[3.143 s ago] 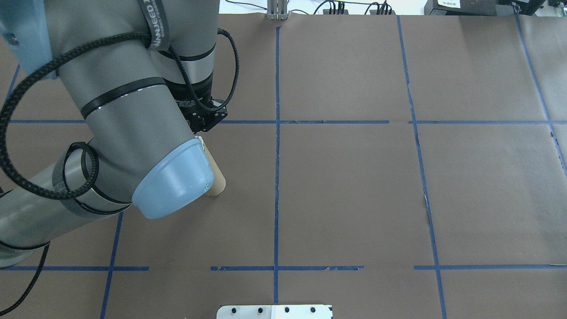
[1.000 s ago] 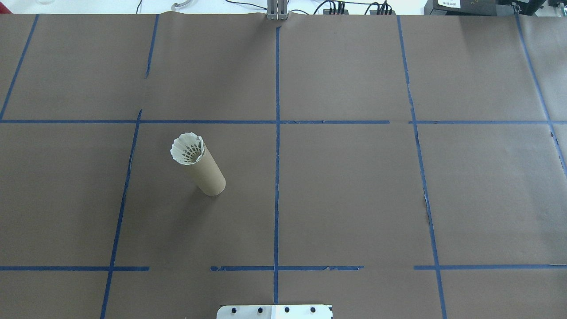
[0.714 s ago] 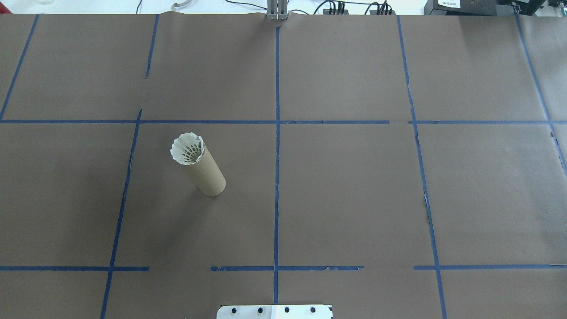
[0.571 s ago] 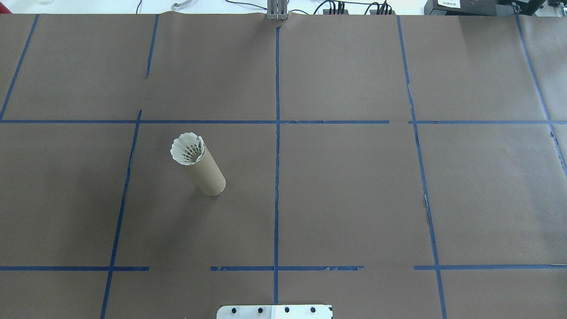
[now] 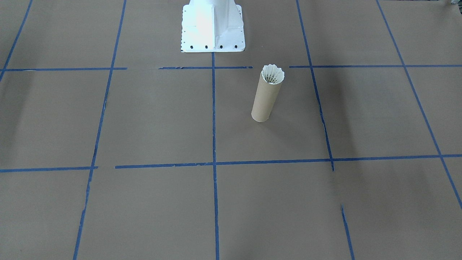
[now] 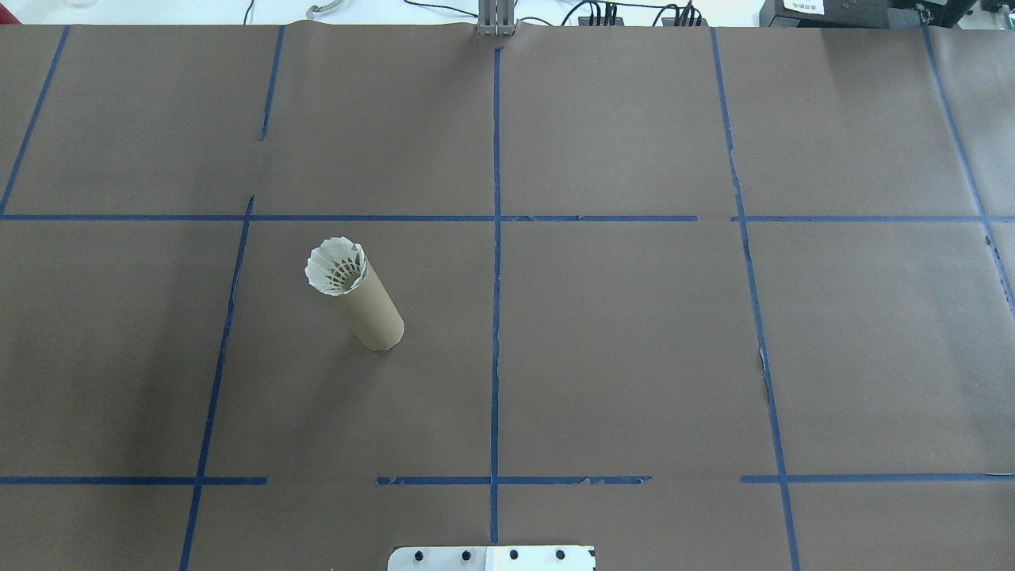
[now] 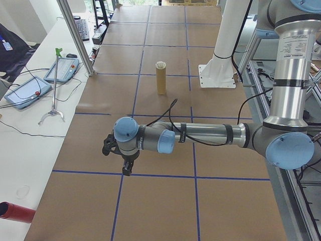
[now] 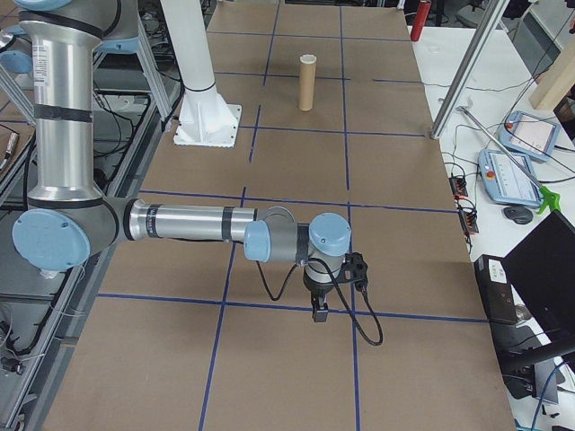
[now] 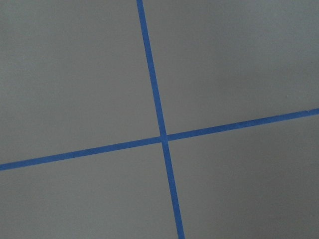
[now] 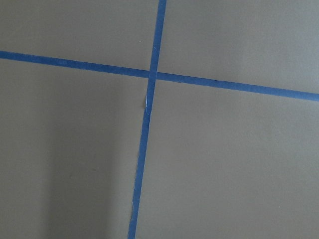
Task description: Collect badminton balls into bucket
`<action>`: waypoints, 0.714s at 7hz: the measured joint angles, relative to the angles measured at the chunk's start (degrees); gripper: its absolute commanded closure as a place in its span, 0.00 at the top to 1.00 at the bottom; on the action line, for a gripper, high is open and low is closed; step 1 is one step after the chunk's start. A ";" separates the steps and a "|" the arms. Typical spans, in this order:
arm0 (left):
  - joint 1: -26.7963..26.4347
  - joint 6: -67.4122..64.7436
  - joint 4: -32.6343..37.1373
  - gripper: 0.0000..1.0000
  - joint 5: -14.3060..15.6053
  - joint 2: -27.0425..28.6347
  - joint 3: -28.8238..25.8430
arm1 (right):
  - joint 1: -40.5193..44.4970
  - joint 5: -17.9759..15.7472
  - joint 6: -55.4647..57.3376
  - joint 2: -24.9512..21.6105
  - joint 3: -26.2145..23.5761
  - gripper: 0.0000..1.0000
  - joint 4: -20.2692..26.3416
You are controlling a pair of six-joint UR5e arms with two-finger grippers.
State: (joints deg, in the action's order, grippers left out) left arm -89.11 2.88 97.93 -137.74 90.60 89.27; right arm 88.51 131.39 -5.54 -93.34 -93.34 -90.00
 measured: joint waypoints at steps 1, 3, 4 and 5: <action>-0.08 -0.01 0.13 1.00 -0.17 -0.32 -0.25 | 0.00 0.00 -0.01 0.00 0.00 1.00 0.00; -0.41 -0.05 -0.27 1.00 0.00 -0.60 -0.25 | 0.00 0.00 -0.02 0.00 0.00 1.00 0.00; -0.51 -0.04 -2.07 1.00 0.21 -0.52 0.22 | 0.00 0.00 -0.01 0.00 0.00 1.00 0.00; -0.63 0.02 -5.00 1.00 0.33 -0.35 1.26 | 0.00 0.00 0.00 0.00 0.00 1.00 0.00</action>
State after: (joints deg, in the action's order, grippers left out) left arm -89.73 2.89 92.93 -137.40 90.26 90.52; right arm 88.50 131.40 -5.54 -93.34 -93.34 -90.00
